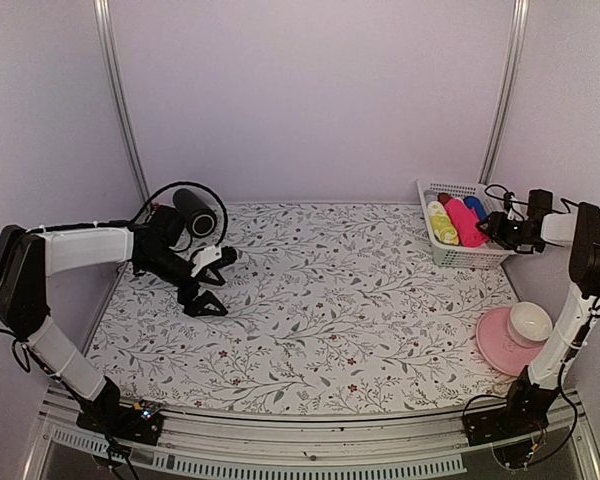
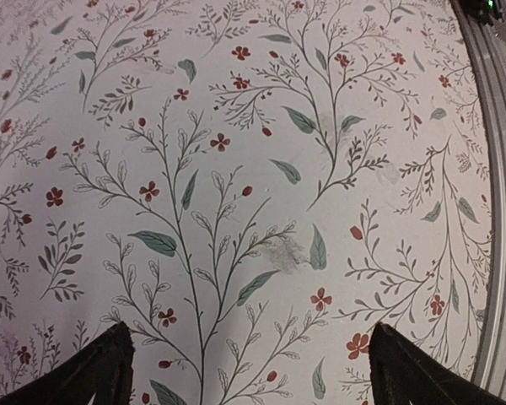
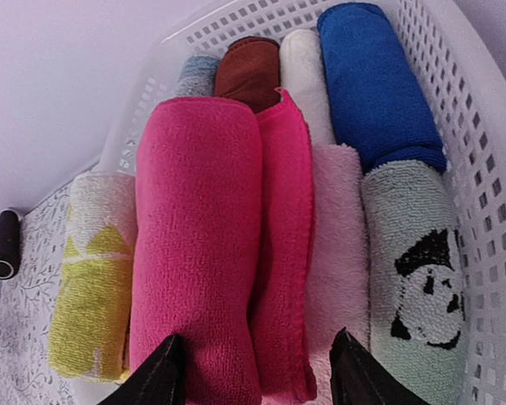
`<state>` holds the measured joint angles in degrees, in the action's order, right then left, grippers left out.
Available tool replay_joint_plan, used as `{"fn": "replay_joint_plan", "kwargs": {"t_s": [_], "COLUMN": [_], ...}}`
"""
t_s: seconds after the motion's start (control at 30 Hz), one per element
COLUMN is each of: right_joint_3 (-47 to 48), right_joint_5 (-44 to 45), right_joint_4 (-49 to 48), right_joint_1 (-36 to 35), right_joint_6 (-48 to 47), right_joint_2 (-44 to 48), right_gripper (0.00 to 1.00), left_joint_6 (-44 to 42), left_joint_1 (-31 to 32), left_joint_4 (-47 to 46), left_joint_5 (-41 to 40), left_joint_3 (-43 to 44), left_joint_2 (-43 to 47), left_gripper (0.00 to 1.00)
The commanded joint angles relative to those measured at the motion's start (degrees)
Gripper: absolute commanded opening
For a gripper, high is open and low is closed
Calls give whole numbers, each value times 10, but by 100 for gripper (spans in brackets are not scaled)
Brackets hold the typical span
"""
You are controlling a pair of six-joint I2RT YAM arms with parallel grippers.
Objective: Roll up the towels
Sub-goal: Place the towel in the bin.
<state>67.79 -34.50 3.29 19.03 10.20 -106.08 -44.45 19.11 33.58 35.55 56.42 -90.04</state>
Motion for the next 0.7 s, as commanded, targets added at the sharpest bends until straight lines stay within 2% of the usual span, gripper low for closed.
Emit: {"fn": "replay_joint_plan", "kwargs": {"t_s": [0.0,0.1,0.3,0.57,0.67], "right_joint_3": [10,31,52,117,152], "right_joint_5": [142,199,272,335,321], "right_joint_4": [106,123,131,146,160], "right_joint_1": [-16,-33,-81,-156,-173], "right_joint_6": [-35,-49,-67,-113,-127], "right_joint_2": [20,31,69,66,44], "right_gripper": [59,65,67,67,60], "left_joint_6": [5,6,7,8,8], "left_joint_1": [-6,-6,-6,-5,-5], "left_joint_4": [-9,-9,-10,-11,-13], "left_joint_5": [4,3,0,-3,-7], "left_joint_3": [2,2,3,2,0], "left_joint_2": [-8,-10,-13,-15,-15], "left_gripper": [97,97,97,97,97]}}
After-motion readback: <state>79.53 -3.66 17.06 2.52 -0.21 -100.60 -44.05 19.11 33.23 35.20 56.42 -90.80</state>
